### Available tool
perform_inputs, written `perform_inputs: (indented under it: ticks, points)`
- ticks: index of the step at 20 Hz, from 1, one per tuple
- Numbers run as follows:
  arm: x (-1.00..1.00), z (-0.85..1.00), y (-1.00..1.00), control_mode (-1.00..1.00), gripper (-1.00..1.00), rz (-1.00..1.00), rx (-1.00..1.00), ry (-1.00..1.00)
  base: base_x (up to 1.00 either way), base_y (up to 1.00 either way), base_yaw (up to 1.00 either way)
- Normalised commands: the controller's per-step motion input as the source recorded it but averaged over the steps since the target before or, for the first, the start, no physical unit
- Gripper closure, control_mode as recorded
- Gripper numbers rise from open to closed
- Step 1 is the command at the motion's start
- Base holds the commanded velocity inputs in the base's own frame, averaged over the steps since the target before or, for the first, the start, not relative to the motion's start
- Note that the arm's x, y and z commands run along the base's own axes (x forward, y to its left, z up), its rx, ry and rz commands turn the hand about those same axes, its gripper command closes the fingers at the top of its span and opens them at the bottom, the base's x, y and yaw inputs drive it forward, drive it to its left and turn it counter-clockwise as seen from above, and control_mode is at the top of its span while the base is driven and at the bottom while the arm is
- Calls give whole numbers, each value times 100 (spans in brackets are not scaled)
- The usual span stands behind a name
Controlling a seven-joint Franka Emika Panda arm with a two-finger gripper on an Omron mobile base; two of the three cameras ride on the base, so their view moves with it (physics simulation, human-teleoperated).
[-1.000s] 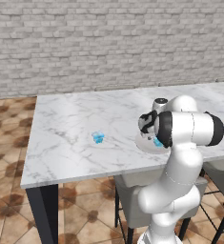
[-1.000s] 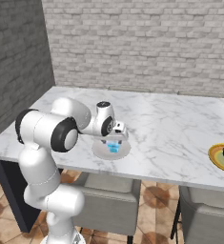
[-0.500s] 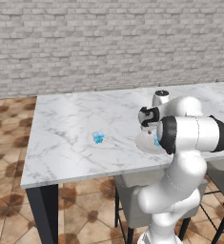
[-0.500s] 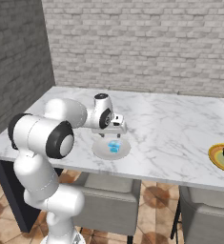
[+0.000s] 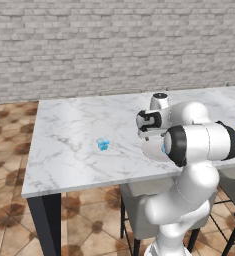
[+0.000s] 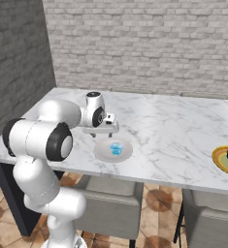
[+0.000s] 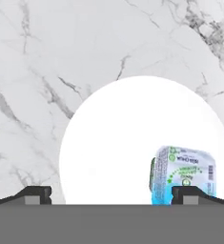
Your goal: Place two yogurt containers on each plate.
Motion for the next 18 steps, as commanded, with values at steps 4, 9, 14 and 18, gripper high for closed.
perform_inputs:
  ticks: [4, 9, 14, 18]
  points:
    - [0, 0, 52, -100, -100, 12, 13, 4, 0, 0, 0]
    - [0, 0, 48, -100, -100, 13, 16, 2, 0, 0, 0]
    - [0, 0, 58, -100, -100, 14, 8, 0, 0, 0, 0]
    - [0, 0, 63, -100, -100, 9, 0, 0, 0, 0, 0]
